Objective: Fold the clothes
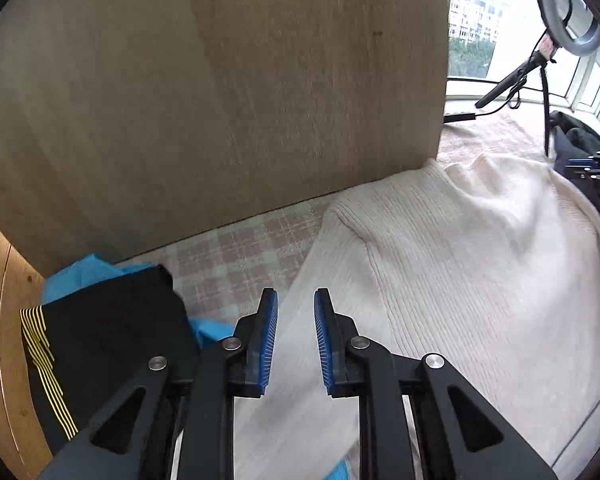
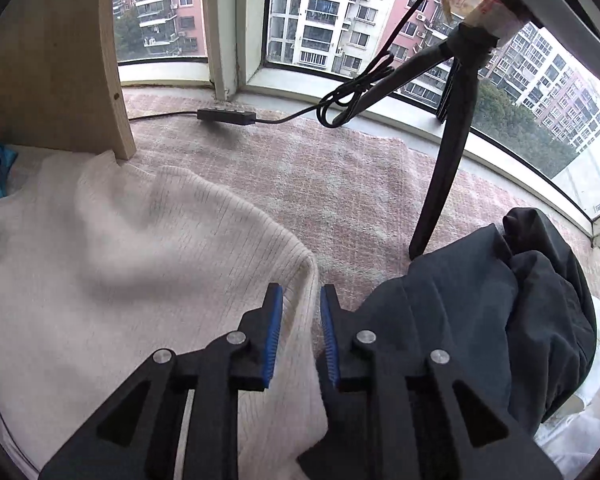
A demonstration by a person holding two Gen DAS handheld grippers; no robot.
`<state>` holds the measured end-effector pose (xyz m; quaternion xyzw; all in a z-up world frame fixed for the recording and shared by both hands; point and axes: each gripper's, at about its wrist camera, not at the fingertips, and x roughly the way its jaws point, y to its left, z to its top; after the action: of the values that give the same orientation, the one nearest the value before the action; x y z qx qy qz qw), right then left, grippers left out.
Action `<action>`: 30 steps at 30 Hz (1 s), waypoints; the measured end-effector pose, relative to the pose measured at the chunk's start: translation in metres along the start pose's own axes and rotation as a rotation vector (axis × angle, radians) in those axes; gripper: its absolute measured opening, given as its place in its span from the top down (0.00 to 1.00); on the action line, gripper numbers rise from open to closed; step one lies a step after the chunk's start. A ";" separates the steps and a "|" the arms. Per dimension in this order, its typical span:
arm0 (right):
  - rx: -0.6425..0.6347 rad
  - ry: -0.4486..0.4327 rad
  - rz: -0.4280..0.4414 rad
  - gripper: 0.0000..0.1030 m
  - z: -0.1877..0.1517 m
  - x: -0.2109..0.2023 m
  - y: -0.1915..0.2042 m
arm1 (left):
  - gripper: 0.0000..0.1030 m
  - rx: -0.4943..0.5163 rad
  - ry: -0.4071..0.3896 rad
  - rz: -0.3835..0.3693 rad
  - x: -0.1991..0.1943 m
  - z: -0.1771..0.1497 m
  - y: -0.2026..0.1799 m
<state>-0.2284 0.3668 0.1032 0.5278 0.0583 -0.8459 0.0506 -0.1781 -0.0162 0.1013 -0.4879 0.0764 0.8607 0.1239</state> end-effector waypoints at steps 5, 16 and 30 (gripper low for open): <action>0.095 -0.068 0.333 0.72 -0.028 -0.083 0.003 | 0.58 -0.003 0.026 -0.268 -0.076 -0.093 -0.017; 0.107 0.002 0.452 0.51 -0.193 -0.203 0.022 | 0.46 0.150 0.223 -0.470 -0.063 -0.197 -0.123; 0.119 0.170 0.172 0.92 -0.343 -0.103 0.056 | 0.79 0.050 0.176 -0.239 -0.101 -0.264 -0.083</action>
<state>0.1289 0.3657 0.0436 0.6025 -0.0332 -0.7927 0.0863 0.1124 -0.0172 0.0525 -0.5638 0.0497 0.7915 0.2306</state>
